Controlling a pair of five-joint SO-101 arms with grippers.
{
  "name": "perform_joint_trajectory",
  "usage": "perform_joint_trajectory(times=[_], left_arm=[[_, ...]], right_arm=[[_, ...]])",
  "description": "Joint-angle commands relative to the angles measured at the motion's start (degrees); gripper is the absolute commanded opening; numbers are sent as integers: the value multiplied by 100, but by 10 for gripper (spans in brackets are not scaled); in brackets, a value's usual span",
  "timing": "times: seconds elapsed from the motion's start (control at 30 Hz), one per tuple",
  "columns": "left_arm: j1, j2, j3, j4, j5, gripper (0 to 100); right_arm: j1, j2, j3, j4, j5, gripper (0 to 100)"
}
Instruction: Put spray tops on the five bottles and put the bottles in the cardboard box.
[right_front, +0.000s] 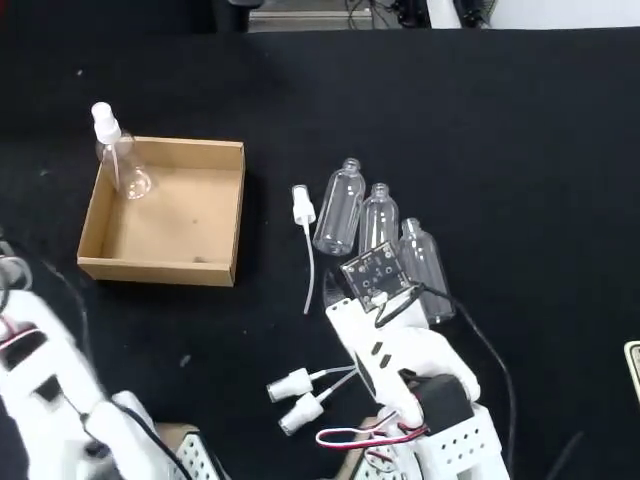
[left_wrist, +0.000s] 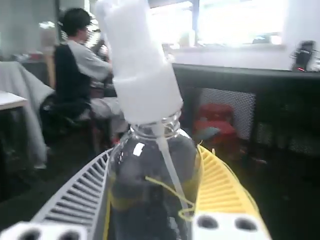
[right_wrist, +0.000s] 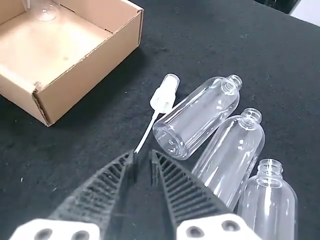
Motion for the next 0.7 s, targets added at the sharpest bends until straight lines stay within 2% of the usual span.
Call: perform_joint_trajectory(times=[0.0,0.1,0.23,0.37,0.53,0.67], left_arm=[[831,-1143,154,826,0,30],[1622,-1890,576,1090,0,30],[2703,-2769,1209,1108,-35,30],[3591,-3270,1552,1116,-44,30],[4400,-3288,1587,1116,-44,30],[4743,-3262,1560,1125,-44,30]], right_arm=[[-35,-110,-119,9,-35,25],[26,-110,-119,9,-35,25],[378,-110,-127,0,-35,25],[396,-110,-119,-9,-35,25],[396,-110,-84,-97,-35,25],[396,-110,-84,-88,-35,25]])
